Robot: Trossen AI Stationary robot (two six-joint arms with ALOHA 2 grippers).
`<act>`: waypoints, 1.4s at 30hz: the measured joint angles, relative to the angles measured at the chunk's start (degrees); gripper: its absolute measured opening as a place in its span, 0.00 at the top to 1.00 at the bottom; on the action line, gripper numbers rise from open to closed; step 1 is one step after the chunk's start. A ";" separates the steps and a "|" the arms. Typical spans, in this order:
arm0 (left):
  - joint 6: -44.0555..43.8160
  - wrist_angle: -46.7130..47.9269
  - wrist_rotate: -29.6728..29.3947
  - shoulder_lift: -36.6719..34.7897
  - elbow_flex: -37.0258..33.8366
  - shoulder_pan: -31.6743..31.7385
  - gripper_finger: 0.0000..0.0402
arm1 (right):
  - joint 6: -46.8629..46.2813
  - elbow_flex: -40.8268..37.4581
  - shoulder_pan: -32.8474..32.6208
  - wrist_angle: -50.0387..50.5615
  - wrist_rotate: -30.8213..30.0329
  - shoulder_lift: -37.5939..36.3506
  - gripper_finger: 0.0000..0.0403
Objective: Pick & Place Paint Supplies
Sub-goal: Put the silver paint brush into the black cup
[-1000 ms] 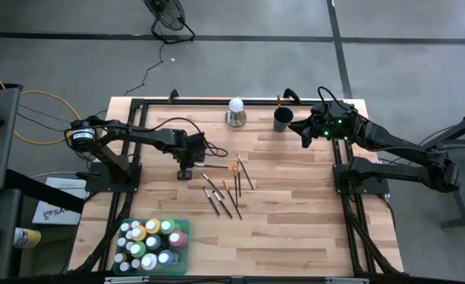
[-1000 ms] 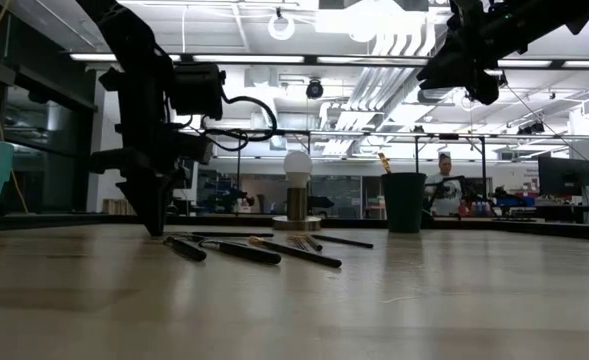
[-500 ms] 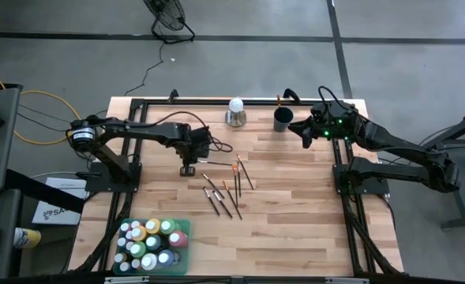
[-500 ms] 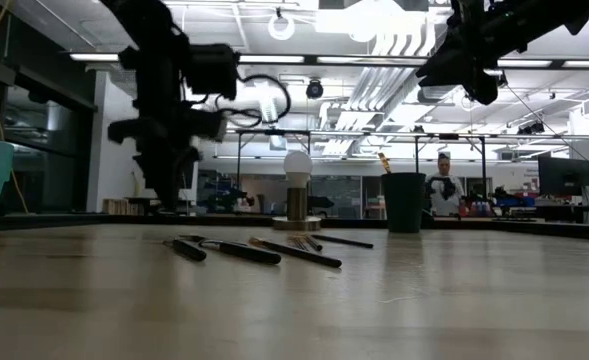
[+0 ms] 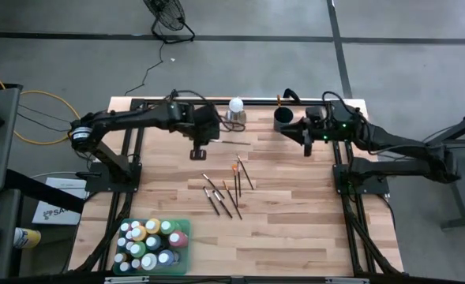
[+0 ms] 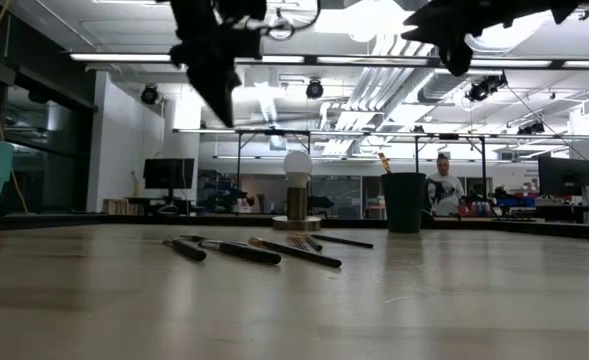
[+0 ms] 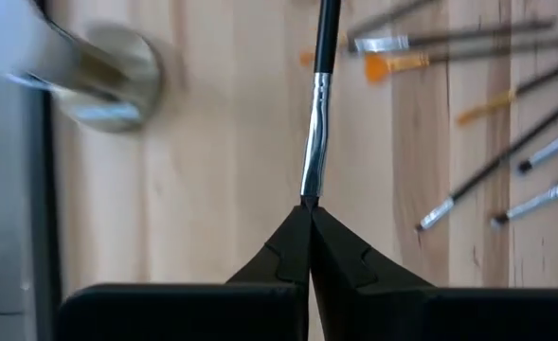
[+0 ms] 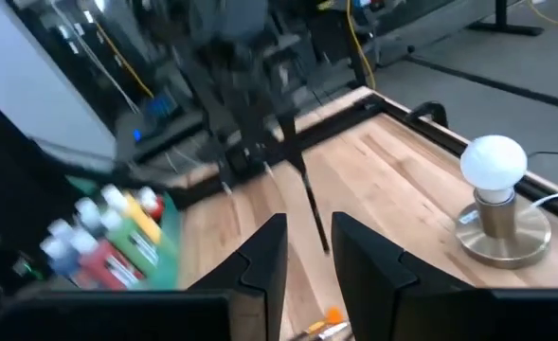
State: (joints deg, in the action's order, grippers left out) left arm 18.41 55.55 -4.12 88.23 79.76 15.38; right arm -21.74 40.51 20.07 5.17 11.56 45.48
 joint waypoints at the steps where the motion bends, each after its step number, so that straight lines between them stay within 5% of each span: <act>1: 0.03 0.44 -0.54 -0.01 1.30 -0.02 1.00 | 1.27 1.40 -1.05 1.42 -1.18 1.07 0.80; 18: -2.01 4.25 -4.43 -0.07 5.88 -0.01 1.00 | 28.62 32.00 -14.57 15.89 -24.13 33.25 0.43; 31: -4.28 5.57 -4.37 -0.07 5.88 -0.02 1.00 | 36.76 33.07 -18.82 14.47 -37.27 48.14 0.43; 42: -3.69 5.57 -2.65 -0.07 5.88 0.00 1.00 | 53.25 33.07 -20.86 -3.35 -48.90 56.30 0.43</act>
State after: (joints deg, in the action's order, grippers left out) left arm 14.72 61.12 -6.77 88.16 85.65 15.38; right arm 31.51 73.58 -0.80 1.82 -37.34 101.79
